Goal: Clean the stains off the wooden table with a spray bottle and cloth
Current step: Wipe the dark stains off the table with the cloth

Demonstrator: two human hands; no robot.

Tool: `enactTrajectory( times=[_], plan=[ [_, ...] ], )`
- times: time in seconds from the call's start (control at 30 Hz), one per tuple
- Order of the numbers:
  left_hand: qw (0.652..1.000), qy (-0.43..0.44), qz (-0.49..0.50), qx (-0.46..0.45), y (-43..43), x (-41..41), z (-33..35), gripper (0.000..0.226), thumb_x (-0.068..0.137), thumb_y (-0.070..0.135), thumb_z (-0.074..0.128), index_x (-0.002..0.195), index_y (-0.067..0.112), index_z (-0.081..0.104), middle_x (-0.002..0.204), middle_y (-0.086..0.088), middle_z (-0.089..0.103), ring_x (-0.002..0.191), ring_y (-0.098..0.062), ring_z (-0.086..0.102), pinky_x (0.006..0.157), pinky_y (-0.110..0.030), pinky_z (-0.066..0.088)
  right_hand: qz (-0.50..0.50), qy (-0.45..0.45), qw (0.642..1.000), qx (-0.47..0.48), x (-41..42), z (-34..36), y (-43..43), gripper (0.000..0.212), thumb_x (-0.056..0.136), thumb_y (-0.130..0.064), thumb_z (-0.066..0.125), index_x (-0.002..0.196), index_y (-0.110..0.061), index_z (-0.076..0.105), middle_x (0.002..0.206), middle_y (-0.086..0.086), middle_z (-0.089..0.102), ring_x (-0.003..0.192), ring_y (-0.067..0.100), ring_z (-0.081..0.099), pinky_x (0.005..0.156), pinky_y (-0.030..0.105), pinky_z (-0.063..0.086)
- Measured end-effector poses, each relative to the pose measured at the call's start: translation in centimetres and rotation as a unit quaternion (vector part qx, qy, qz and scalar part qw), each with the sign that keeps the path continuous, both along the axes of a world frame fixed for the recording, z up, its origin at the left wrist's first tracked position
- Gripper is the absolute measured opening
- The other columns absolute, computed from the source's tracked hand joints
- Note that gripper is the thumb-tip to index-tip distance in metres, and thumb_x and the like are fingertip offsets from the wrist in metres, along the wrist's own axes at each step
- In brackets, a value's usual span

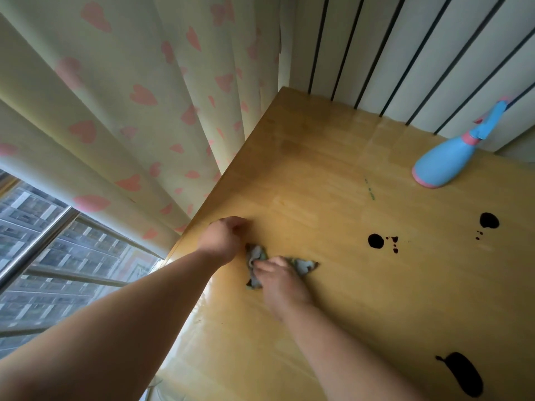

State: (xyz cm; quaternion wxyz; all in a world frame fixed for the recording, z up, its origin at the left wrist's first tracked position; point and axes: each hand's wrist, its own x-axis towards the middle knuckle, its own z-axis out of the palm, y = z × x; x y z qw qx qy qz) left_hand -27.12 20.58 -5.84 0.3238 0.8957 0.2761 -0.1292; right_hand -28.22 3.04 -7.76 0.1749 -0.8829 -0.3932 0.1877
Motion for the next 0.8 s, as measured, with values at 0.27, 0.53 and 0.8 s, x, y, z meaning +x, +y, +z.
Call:
enactTrajectory(
  times=[0.27,0.53,0.8],
  plan=[
    [0.999,-0.006,0.023,0.021,-0.6,0.2,-0.1,0.070,0.075,-0.002,0.038,0.128,0.036,0.062,0.131,0.008,0.061,0.117,-0.017,0.057,0.083,-0.022,0.046,-0.048,-0.030,0.998,-0.033,3.8,0.9,-2.9,0.046,0.091,-0.003,0.042,0.135,-0.012,0.055,0.146,-0.006,0.045,0.130,0.019,0.036,0.109,0.019,0.024],
    [0.999,-0.008,0.026,0.024,-0.6,0.3,-0.4,0.067,0.077,-0.002,0.037,0.127,0.034,0.063,0.132,0.006,0.061,0.119,-0.018,0.057,0.090,-0.024,0.046,0.077,-0.021,0.996,0.025,0.5,-1.0,-3.0,0.029,0.070,-0.016,0.053,0.082,-0.018,0.079,0.086,-0.009,0.073,0.081,0.017,0.065,0.075,0.017,0.053],
    [0.999,-0.019,0.028,0.014,-0.4,0.3,-0.3,0.060,0.080,0.000,0.042,0.123,0.034,0.066,0.128,0.007,0.065,0.114,-0.017,0.060,0.087,-0.024,0.049,-0.026,-0.019,0.999,0.005,1.4,1.1,0.5,0.048,0.092,-0.007,0.044,0.139,-0.008,0.047,0.149,0.000,0.040,0.136,0.021,0.030,0.113,0.020,0.013]
  ],
)
